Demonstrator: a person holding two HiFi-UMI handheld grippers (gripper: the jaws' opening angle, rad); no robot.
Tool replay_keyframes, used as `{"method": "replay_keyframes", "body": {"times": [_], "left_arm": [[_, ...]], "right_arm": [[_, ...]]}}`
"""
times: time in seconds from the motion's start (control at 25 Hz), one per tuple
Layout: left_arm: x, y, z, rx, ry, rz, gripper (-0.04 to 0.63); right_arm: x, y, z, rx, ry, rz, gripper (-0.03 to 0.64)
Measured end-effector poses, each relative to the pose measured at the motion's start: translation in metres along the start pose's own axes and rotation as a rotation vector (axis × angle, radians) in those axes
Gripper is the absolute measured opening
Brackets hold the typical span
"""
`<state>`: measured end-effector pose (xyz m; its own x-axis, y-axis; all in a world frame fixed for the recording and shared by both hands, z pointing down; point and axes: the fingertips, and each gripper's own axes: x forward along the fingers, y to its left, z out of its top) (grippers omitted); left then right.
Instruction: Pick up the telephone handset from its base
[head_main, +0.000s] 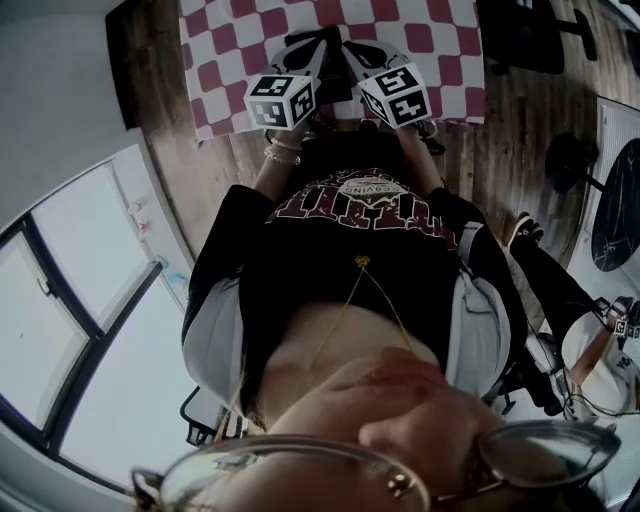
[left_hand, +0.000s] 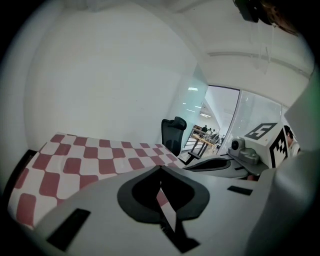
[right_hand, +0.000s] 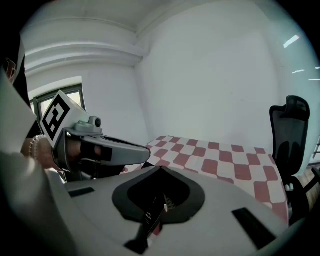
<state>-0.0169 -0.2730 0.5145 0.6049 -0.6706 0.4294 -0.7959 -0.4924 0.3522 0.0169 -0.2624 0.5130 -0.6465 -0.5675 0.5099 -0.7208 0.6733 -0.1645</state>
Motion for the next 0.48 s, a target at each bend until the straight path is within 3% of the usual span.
{"method": "replay_keyframes", "body": {"times": [0.48], "left_arm": [[-0.009, 0.03, -0.011, -0.02, 0.033, -0.003, 0.011]], "right_arm": [[0.028, 0.011, -0.004, 0.008, 0.045, -0.012, 0.018]]}}
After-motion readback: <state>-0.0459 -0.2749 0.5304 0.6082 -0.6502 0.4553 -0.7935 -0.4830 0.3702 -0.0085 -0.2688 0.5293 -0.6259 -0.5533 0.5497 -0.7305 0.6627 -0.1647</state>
